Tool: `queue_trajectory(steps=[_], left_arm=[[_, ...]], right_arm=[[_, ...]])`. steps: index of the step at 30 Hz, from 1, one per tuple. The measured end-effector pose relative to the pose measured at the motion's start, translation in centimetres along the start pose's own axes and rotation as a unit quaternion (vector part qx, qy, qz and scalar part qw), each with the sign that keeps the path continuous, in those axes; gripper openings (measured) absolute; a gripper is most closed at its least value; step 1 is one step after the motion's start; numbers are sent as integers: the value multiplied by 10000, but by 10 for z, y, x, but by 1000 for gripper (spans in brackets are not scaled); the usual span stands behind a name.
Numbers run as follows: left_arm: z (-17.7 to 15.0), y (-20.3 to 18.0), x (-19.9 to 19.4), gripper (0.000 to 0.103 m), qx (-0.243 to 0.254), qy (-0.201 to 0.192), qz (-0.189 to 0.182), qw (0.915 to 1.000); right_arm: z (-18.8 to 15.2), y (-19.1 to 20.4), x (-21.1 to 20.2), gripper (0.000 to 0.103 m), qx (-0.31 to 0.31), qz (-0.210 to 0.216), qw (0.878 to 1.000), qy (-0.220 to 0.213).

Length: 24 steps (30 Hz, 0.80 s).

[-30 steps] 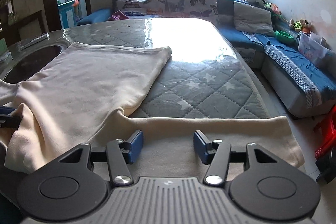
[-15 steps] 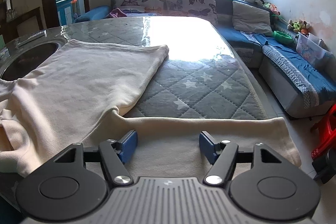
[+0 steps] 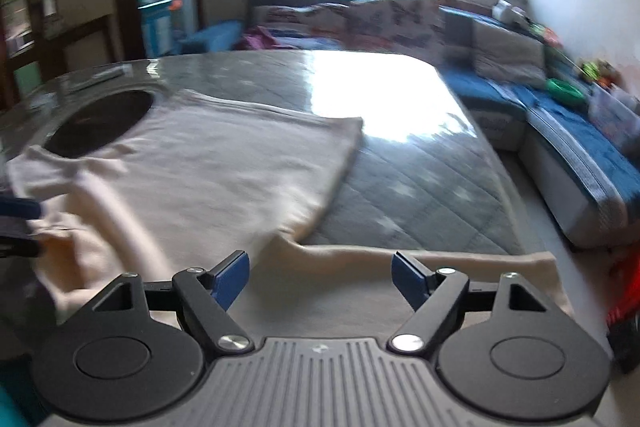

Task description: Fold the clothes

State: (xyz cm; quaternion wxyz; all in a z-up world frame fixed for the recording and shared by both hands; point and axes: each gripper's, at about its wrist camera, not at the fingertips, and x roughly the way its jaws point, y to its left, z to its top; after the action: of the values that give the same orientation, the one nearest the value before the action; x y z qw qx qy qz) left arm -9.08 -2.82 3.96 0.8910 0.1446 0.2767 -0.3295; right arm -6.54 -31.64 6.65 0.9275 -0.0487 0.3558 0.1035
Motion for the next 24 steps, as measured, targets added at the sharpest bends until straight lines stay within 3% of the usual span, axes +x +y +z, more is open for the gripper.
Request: queue_trajectory(steps=[8, 12, 15, 20, 24], left_arm=[[-3, 1, 21, 36, 90, 122, -25, 9999], [-7, 2, 22, 16, 57, 113, 3, 9999], [-8, 3, 17, 9, -30, 38, 26, 10000], [-6, 3, 3, 5, -92, -154, 14, 9998], [-5, 3, -7, 4, -97, -288, 3, 9995]], right_arm=[[16, 57, -7, 81, -704, 987, 9926, -2], [16, 87, -3, 81, -1132, 1287, 9852, 86], [12, 103, 2, 78, -1373, 1344, 9812, 165], [4, 124, 9, 55, -1689, 1466, 9742, 310], [1, 129, 11, 44, -1687, 1449, 9745, 304]])
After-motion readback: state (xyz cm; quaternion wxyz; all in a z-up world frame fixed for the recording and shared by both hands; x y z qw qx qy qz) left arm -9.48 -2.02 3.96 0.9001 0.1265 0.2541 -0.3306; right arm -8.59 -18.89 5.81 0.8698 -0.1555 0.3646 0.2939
